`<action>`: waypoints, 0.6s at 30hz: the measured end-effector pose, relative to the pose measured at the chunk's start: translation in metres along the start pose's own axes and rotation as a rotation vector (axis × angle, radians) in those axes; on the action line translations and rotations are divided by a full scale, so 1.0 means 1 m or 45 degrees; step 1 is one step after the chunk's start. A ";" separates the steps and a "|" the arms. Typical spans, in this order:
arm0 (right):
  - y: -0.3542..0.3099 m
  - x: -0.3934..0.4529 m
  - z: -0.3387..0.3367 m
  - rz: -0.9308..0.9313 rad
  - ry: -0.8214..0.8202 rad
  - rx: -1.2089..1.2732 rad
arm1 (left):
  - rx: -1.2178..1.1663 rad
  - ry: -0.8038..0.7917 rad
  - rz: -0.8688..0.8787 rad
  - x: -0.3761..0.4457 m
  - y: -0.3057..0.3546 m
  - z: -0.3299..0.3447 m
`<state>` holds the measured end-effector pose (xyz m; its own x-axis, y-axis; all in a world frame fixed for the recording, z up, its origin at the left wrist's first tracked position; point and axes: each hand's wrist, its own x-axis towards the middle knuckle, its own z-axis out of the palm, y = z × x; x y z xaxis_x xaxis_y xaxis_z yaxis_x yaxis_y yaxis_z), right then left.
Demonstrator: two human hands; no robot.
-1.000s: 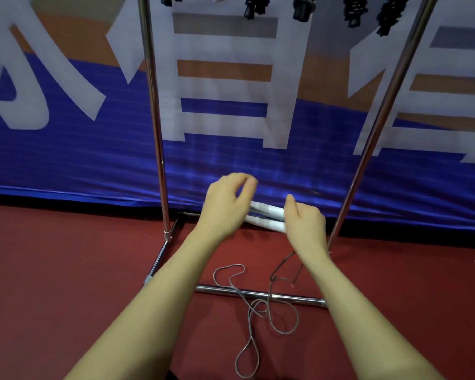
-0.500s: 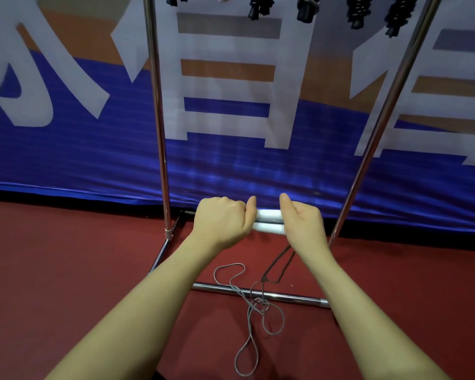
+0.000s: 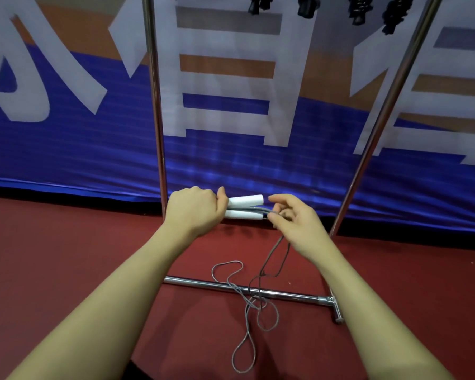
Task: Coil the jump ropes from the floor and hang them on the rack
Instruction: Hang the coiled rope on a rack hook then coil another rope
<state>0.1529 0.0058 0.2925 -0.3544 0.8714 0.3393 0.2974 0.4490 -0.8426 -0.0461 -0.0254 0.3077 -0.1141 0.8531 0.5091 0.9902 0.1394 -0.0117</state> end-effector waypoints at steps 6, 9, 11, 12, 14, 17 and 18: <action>0.000 -0.001 -0.003 -0.350 0.050 -0.293 | -0.003 -0.107 0.007 -0.002 0.000 0.000; -0.002 -0.002 -0.007 -0.305 0.072 -0.233 | -0.033 -0.117 0.049 -0.003 -0.003 -0.001; -0.002 -0.002 -0.007 -0.149 0.073 -0.138 | -0.055 -0.136 0.095 -0.004 -0.004 -0.002; -0.002 -0.002 -0.006 -0.089 0.097 -0.074 | -0.071 -0.132 0.118 -0.005 -0.005 -0.003; -0.003 0.001 -0.005 0.002 0.138 0.072 | -0.123 -0.058 0.171 -0.007 -0.004 -0.007; -0.007 0.003 -0.005 0.074 0.129 0.184 | -0.272 0.028 0.149 -0.010 -0.002 -0.013; -0.008 0.003 -0.005 0.078 0.123 0.192 | -0.313 0.033 0.112 -0.010 0.000 -0.015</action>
<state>0.1536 0.0053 0.3025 -0.2508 0.9143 0.3180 0.1766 0.3663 -0.9136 -0.0435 -0.0415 0.3149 -0.0275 0.8431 0.5371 0.9865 -0.0640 0.1510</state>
